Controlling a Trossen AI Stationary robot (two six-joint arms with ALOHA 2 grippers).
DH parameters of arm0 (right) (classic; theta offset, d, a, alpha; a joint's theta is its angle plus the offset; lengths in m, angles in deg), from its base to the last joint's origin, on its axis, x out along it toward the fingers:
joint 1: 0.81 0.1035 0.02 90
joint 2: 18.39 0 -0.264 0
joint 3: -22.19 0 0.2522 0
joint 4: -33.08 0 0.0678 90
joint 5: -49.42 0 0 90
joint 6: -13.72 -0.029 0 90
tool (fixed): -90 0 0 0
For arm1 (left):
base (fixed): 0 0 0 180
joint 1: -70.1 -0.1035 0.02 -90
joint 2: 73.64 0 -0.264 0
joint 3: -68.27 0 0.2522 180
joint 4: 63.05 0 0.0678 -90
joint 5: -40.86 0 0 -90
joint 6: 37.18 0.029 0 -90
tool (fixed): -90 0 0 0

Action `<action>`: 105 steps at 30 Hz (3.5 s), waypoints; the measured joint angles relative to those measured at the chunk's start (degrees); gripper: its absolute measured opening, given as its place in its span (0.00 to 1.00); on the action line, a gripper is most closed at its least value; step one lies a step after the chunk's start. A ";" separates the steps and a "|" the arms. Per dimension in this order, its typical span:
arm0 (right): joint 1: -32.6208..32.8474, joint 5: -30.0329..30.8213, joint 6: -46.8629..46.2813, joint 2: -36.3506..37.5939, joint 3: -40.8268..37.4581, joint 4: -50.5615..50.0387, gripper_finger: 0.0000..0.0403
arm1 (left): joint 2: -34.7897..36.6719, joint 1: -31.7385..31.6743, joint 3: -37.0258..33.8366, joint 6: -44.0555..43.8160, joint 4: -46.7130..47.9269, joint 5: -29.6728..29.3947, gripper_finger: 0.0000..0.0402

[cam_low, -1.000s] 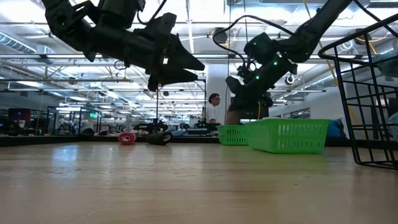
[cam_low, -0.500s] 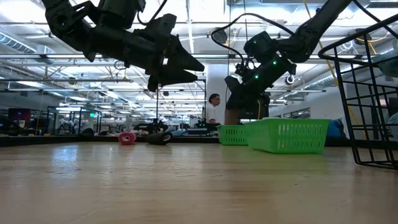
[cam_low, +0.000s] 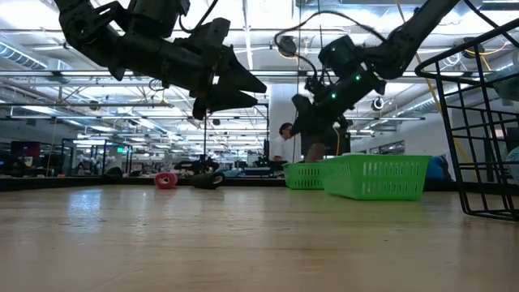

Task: Pick & Place Medicine items
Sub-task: Put the pink bandage into the top green bin

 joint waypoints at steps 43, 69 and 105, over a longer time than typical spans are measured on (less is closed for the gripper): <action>24.84 0.48 3.17 28.88 -12.67 3.74 0.45 | 12.21 -19.42 0.03 -19.95 50.44 -18.16 0.74; 24.81 0.30 -0.47 28.86 -16.07 8.10 0.44 | -5.75 -24.76 0.09 -20.46 43.72 -23.94 0.71; 24.84 0.28 -4.78 28.82 -16.04 7.22 0.42 | 13.55 -1.60 -0.07 3.73 35.35 -17.37 0.30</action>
